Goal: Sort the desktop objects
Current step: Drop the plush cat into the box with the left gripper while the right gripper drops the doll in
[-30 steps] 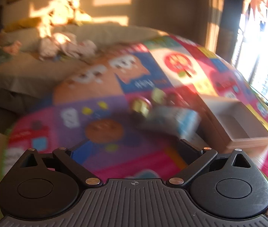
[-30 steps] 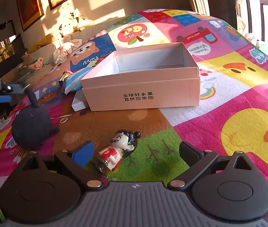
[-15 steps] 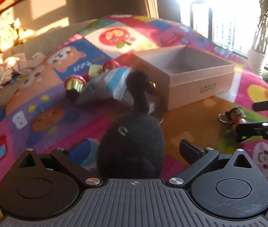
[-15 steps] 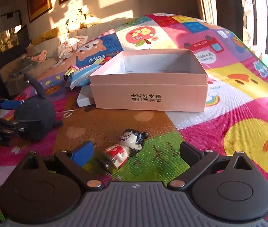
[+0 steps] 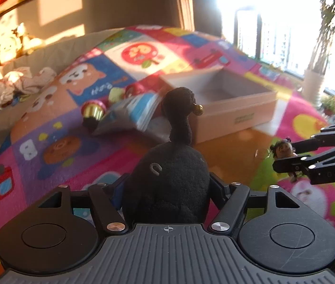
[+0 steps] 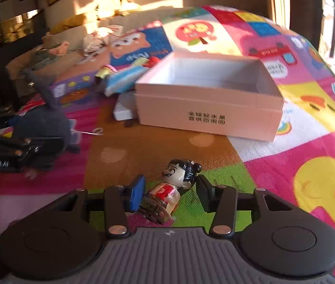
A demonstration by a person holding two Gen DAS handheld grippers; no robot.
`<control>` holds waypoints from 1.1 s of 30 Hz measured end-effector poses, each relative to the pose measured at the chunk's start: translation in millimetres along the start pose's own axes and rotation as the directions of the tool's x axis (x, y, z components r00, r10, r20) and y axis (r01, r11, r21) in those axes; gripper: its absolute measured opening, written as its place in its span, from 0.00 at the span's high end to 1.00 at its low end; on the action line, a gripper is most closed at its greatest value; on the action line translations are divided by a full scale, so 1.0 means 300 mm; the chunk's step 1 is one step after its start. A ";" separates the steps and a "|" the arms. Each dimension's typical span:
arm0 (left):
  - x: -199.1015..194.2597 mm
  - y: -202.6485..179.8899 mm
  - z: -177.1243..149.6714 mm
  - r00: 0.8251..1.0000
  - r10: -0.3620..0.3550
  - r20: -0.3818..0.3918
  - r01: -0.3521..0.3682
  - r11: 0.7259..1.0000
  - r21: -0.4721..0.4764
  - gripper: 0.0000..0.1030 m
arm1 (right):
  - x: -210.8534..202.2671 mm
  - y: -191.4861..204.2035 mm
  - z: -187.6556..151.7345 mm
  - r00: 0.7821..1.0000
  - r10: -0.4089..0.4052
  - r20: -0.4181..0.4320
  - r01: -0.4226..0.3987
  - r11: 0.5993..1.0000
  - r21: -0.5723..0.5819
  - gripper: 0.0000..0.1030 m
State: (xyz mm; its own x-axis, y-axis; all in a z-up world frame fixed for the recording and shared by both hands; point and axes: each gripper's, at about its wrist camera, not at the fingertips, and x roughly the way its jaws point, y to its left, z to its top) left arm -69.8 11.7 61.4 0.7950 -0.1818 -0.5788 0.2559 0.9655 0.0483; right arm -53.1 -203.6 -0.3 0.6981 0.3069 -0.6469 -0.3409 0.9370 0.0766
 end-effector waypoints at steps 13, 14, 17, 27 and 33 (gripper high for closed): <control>-0.071 -0.053 0.345 0.950 -0.146 0.274 0.158 0.987 -0.020 0.28 | -0.421 -0.104 0.142 0.945 -0.024 0.327 0.018 1.000 0.020 0.70; -0.038 -0.063 0.378 0.947 -0.163 0.277 0.176 0.984 -0.024 0.28 | -0.422 -0.108 0.148 0.942 -0.030 0.334 0.025 0.999 0.020 0.70; 0.078 -0.099 0.471 0.934 -0.201 0.297 0.220 0.975 -0.031 0.28 | -0.408 -0.126 0.176 0.941 -0.039 0.336 0.033 0.999 0.024 0.70; 0.390 -0.086 0.433 0.954 -0.221 0.203 0.246 0.963 -0.106 0.06 | -0.284 -0.205 0.335 0.940 -0.105 0.324 0.099 0.994 0.036 0.70; 0.320 0.003 0.220 0.983 -0.124 0.134 0.132 0.990 -0.052 0.03 | -0.069 -0.278 0.425 0.969 -0.102 0.227 0.082 0.992 0.095 0.70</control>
State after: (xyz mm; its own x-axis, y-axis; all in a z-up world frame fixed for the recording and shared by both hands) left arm 43.2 -17.1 59.6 0.8236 -0.3234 -0.4660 0.3297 0.9414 -0.0707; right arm 41.2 -266.9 103.6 0.8536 0.2398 -0.4625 -0.2213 0.9706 0.0949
